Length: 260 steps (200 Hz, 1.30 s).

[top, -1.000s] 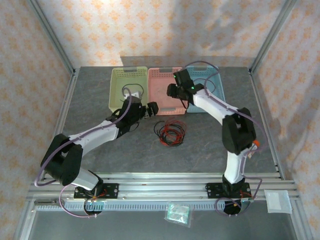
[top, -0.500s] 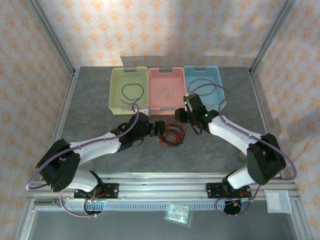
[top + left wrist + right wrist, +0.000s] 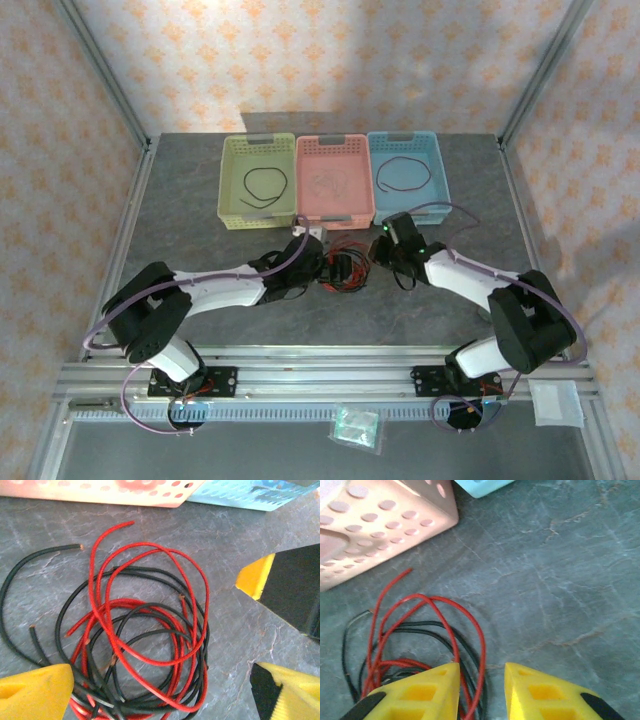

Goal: Untangle the cables

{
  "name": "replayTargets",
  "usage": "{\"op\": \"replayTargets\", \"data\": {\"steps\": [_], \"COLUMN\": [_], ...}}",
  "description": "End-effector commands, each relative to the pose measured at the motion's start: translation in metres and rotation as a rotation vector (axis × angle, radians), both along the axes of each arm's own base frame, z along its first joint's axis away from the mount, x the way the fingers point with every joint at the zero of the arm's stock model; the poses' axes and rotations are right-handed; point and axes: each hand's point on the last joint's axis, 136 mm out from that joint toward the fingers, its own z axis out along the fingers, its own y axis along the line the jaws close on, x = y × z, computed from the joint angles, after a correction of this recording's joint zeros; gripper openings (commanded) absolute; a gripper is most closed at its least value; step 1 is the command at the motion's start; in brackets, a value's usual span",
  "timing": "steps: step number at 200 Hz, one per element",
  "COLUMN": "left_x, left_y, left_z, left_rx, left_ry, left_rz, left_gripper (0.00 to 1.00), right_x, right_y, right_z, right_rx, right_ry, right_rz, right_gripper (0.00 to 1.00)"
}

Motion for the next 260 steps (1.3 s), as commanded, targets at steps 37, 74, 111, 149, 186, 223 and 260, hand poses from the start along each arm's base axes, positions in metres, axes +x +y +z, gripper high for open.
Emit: {"op": "replayTargets", "data": {"steps": [37,74,111,149,186,223,260], "left_x": [0.018,0.019,0.020,0.021,0.021,0.020,0.020], "left_y": [-0.014,-0.017,-0.018,-0.020,-0.019,-0.014,-0.015], "left_z": [0.013,0.012,0.010,0.009,0.008,0.007,0.005], "left_rx": [0.017,0.030,0.040,0.055,0.059,0.068,0.074], "left_ry": [-0.069,-0.073,-0.068,-0.068,-0.065,-0.066,-0.062], "left_rz": [0.018,0.014,0.013,0.003,0.007,0.018,0.018], "left_gripper": [0.93,0.93,0.93,0.93,0.93,0.93,0.93], "right_x": [0.009,0.011,0.012,0.012,0.009,0.008,0.008], "right_y": [-0.002,0.001,0.003,0.005,0.007,0.010,0.011], "right_z": [-0.003,-0.009,-0.017,-0.024,-0.031,-0.035,-0.036], "right_rx": [0.116,0.127,0.119,0.119,0.124,0.133,0.125], "right_ry": [-0.025,-0.013,0.002,0.021,0.033,0.042,0.042], "right_rz": [-0.133,-0.126,-0.122,-0.110,-0.100,-0.082,-0.070], "right_gripper": [0.27,0.27,0.27,0.27,0.26,0.25,0.24]}}
